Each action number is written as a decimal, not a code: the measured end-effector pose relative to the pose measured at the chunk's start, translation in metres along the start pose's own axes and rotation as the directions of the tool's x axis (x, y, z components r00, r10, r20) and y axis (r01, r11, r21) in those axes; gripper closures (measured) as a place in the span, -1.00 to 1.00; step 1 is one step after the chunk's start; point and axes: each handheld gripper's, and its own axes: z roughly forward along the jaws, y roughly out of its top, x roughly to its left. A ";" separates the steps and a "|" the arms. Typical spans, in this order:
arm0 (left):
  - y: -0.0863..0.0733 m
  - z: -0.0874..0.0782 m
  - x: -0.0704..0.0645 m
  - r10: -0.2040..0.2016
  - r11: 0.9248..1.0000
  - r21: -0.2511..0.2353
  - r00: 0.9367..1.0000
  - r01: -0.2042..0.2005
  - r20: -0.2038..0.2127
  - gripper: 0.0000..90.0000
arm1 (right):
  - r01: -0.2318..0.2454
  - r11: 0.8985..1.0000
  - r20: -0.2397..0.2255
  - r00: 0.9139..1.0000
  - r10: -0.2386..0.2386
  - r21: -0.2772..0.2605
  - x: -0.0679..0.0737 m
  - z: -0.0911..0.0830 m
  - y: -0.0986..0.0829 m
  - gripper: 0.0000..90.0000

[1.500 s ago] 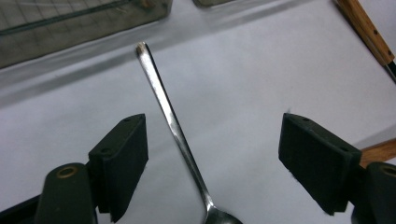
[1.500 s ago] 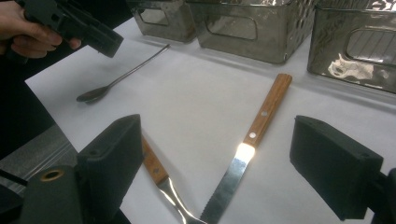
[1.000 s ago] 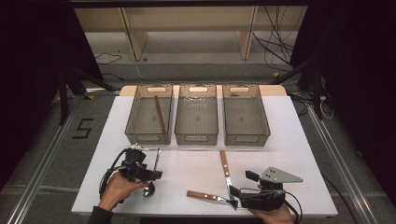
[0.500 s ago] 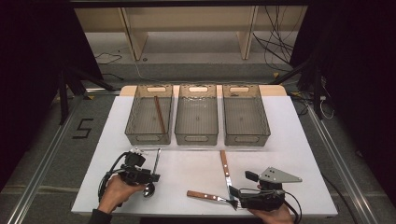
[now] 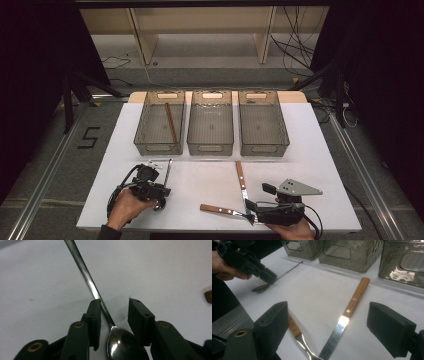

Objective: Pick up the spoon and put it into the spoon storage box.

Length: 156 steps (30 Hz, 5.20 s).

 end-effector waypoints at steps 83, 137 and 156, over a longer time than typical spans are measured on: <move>-0.001 -0.006 0.015 -0.003 0.992 -0.122 0.961 0.038 0.278 0.90 | 0.010 1.000 -0.015 1.000 -0.010 0.008 0.007 0.006 0.001 -0.54; 0.011 -0.017 -0.033 0.146 0.989 -0.069 0.901 -0.129 0.408 0.90 | 0.846 0.514 0.061 0.511 -0.857 0.139 0.121 0.101 0.004 -0.40; 0.012 -0.019 -0.055 0.215 0.974 -0.034 0.875 -0.223 0.433 0.90 | 0.947 0.233 0.122 0.211 -0.970 0.220 0.130 0.115 -0.012 0.26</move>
